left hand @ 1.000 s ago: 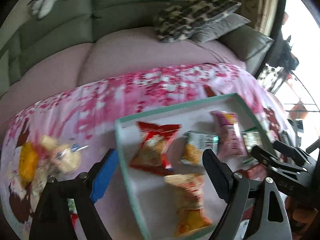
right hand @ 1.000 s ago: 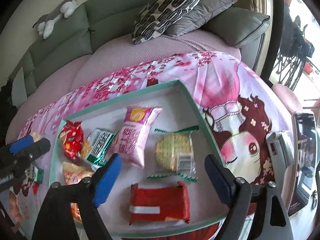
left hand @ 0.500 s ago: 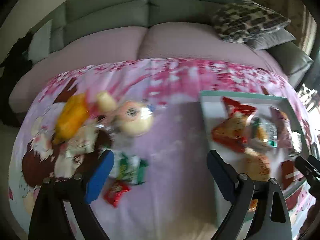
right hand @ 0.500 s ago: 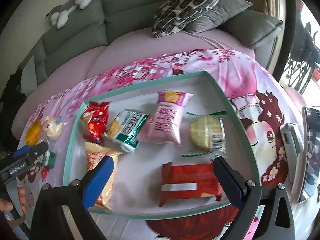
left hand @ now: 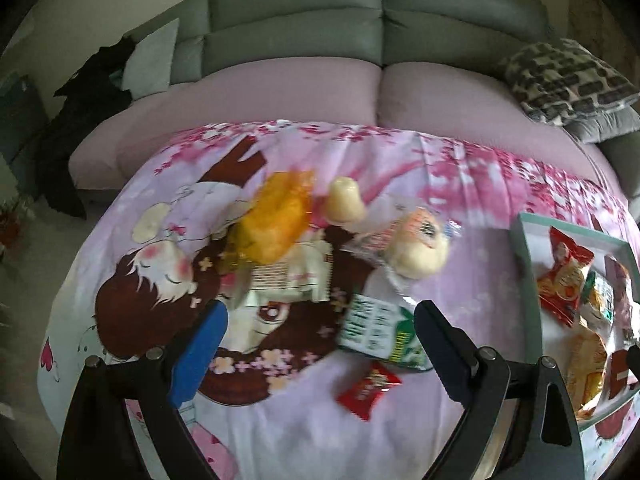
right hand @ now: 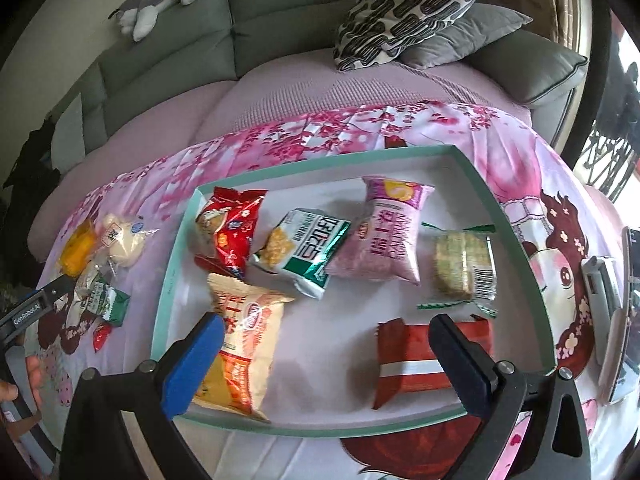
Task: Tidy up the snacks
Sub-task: 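Move both open tools back over the remaining snack pile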
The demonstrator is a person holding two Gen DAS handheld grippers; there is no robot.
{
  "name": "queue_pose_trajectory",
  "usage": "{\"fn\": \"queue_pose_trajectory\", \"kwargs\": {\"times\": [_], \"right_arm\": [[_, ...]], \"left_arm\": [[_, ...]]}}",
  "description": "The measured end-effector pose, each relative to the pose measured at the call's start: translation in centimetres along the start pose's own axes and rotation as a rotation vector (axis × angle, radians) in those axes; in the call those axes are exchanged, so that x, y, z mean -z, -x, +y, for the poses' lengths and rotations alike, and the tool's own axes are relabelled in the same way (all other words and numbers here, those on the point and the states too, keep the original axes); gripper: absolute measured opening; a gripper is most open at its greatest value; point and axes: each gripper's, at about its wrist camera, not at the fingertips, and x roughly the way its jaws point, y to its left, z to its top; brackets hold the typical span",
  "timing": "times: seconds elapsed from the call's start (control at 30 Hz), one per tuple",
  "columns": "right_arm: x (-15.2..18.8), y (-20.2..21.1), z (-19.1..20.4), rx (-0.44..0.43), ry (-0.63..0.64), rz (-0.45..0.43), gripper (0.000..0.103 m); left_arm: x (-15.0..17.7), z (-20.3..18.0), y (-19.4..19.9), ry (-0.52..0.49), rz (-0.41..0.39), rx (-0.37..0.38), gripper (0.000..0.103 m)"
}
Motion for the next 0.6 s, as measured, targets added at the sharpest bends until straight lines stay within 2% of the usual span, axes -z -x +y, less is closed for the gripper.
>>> {"fn": "queue_pose_trajectory", "kwargs": {"times": [0.6], "right_arm": [[-0.3, -0.6, 6.6, -0.034, 0.1, -0.026, 0.103]], "left_arm": [[1.2, 7.3, -1.7, 0.112, 0.012, -0.025, 0.095]]}}
